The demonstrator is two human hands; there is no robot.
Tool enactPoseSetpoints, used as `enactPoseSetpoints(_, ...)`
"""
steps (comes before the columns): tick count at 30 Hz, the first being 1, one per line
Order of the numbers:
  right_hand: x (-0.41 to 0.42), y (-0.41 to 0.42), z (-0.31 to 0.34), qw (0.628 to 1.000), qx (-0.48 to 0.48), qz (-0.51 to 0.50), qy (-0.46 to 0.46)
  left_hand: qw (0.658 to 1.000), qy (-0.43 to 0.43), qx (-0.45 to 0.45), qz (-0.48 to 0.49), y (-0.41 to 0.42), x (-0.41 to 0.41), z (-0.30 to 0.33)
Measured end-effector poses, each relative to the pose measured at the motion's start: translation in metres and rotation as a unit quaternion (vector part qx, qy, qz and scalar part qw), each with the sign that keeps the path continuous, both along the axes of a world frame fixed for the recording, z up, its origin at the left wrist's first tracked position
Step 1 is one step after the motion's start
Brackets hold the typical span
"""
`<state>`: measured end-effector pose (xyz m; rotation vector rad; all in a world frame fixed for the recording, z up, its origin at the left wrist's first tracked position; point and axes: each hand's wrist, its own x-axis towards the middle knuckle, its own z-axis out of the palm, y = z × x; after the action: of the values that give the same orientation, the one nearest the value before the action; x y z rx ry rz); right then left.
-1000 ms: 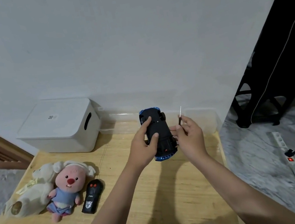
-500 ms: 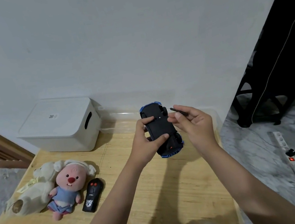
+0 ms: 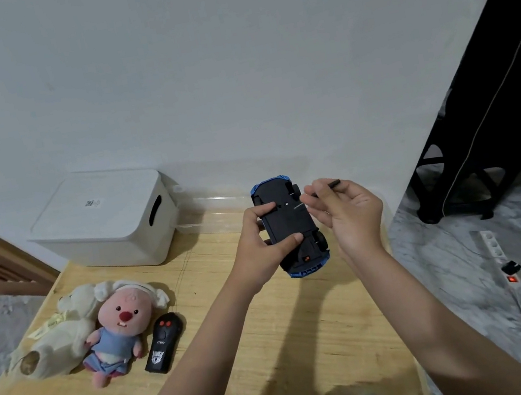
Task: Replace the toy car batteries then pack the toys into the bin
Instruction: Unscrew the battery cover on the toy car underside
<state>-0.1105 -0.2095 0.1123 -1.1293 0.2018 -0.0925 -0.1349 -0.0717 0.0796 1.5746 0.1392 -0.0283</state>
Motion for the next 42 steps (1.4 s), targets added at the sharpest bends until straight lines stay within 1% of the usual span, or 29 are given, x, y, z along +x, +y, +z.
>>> enactPoseSetpoints(3, 0.001, 0.003, -0.003, 0.999, -0.031, -0.032, -0.027, 1.0, -0.003, -0.01, -0.007, -0.001, -0.002, 0.001)
enactPoseSetpoints(7, 0.002, 0.006, -0.01, 0.988, -0.109, -0.078, -0.069, 1.0, -0.004, 0.003, -0.019, -0.004, -0.004, 0.003)
enactPoseSetpoints(14, 0.001, 0.007, -0.013, 0.98, -0.104, -0.1, -0.139, 0.999, -0.018, 0.039, -0.022, -0.009, -0.008, 0.007)
enactPoseSetpoints(21, -0.001, 0.009, -0.016, 0.964, -0.155, -0.113, -0.186, 0.998, -0.022, 0.044, -0.03, -0.01, -0.009, 0.01)
enactPoseSetpoints(35, 0.001, 0.01, -0.023, 0.944, -0.215, -0.125, -0.219, 0.999, -0.005, 0.048, -0.023, -0.009, -0.01, 0.01)
enactPoseSetpoints(37, 0.001, 0.01, -0.025, 0.935, -0.231, -0.127, -0.237, 0.999, -0.005, 0.046, -0.023, -0.01, -0.01, 0.011)
enactPoseSetpoints(39, 0.001, 0.01, -0.026, 0.919, -0.264, -0.13, -0.262, 0.999, -0.008, 0.044, -0.021, -0.009, -0.01, 0.011)
enactPoseSetpoints(42, 0.001, 0.009, -0.025, 0.874, -0.34, -0.135, -0.319, 0.999, -0.008, 0.038, -0.018, -0.009, -0.011, 0.01)
